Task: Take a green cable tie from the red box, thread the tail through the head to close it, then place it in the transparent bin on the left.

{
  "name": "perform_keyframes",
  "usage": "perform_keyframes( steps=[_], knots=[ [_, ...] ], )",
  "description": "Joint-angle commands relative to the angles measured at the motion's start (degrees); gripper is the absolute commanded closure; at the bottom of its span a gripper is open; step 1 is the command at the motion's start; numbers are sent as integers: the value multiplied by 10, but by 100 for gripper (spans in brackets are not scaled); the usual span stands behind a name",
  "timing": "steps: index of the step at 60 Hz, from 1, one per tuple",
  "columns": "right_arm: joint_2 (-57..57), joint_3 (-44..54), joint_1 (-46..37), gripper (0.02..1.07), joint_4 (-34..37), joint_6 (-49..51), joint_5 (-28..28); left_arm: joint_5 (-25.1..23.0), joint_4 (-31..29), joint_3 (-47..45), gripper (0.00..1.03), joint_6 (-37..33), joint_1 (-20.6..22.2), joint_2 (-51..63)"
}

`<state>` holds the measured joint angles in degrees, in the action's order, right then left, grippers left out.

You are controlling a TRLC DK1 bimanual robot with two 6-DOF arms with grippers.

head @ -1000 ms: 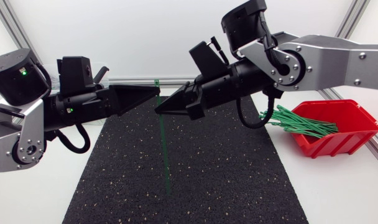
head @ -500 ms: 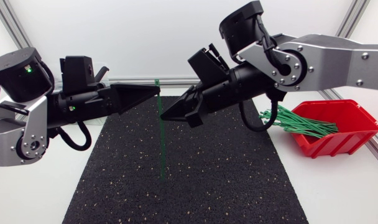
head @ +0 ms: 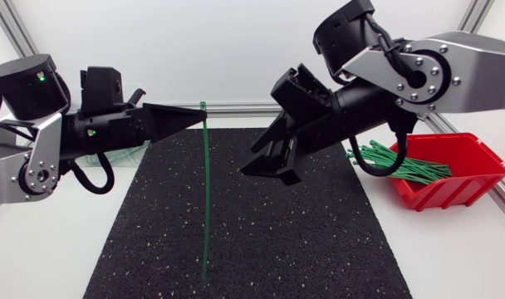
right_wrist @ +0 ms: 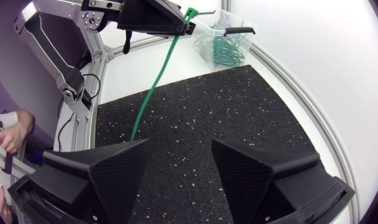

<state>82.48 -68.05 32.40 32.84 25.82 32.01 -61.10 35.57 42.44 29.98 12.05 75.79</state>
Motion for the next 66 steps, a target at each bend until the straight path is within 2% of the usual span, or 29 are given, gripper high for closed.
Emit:
perform_keyframes(
  steps=[1,4,7,13,23,27,29,30,33,40,45,51,66],
  knots=[
    [-18,23,-1,13,2,19,-28,-9,-4,21,100,6,-2,7],
    [-25,30,-1,13,-1,25,-36,-9,-26,31,100,6,-1,10],
    [-27,34,1,18,3,34,-54,-9,-51,43,100,6,0,16],
    [-22,39,1,17,5,36,-73,-4,-89,70,100,6,2,37],
    [-24,64,28,17,-5,56,-158,13,-151,128,100,4,-1,92],
    [-28,71,33,14,-6,77,-166,17,-202,155,100,-15,2,116],
    [-28,73,35,13,-6,83,-175,17,-209,157,100,-20,3,117],
    [-28,78,44,10,-8,98,-201,18,-213,158,100,-21,4,121],
    [-33,93,55,7,-30,129,-224,17,-226,164,100,-25,7,127],
    [-40,124,77,7,-91,187,-267,16,-287,185,100,-58,10,143],
    [-52,183,109,7,-212,286,-349,5,-353,210,100,-96,16,159],
    [-50,211,137,7,-277,344,-399,-2,-439,244,100,-159,18,183],
    [-19,231,162,7,-383,406,-435,-61,-444,270,100,-161,6,216]
  ],
)
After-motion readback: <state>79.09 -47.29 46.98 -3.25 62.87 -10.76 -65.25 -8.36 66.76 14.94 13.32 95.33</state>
